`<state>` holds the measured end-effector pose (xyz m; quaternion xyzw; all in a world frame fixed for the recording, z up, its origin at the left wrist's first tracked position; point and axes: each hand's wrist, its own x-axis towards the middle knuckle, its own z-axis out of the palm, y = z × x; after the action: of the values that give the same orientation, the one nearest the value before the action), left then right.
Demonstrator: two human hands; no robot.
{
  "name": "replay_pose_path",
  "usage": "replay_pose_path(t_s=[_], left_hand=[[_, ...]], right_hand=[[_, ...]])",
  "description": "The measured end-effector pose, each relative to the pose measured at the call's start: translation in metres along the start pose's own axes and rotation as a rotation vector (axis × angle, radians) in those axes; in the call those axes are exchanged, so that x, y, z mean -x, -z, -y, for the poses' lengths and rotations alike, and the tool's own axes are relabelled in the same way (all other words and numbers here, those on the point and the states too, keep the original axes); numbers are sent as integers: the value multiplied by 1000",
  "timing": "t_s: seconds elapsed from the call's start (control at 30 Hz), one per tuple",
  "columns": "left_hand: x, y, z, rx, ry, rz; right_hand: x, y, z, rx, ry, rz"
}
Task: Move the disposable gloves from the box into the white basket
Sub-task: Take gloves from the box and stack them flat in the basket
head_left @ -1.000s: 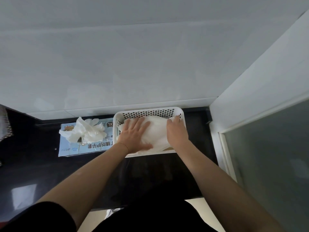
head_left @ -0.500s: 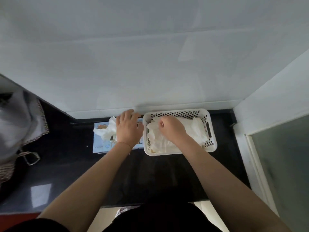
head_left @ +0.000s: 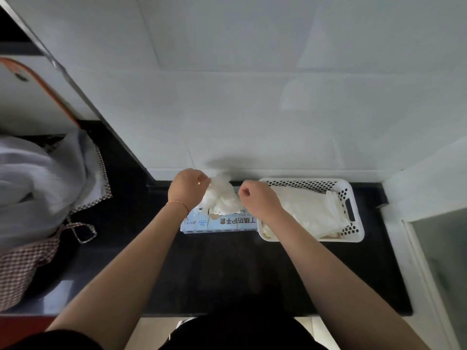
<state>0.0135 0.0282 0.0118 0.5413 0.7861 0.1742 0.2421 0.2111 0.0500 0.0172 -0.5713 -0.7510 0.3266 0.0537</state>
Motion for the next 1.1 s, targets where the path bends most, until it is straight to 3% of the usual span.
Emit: replay_pose_path(t_s=[0.2, 0.37, 0.5, 0.6, 0.7, 0.9, 1.1], left_hand=[[6, 23, -22, 32, -185, 49], [16, 29, -35, 123, -292, 127], [20, 27, -30, 247, -277, 112], [20, 17, -18, 148, -261, 203], [19, 9, -6, 185, -167, 180], [21, 6, -6, 217, -96, 255], [15, -5, 3, 95, 5, 165]], right_hand=[[1, 7, 14, -122, -1, -107], [2, 12, 31, -193, 88, -32], [2, 10, 33, -132, 55, -104], [4, 9, 33, -136, 19, -114], [5, 10, 34, -197, 17, -108], [0, 20, 39, -301, 32, -248], [-1, 23, 42, -299, 70, -290]])
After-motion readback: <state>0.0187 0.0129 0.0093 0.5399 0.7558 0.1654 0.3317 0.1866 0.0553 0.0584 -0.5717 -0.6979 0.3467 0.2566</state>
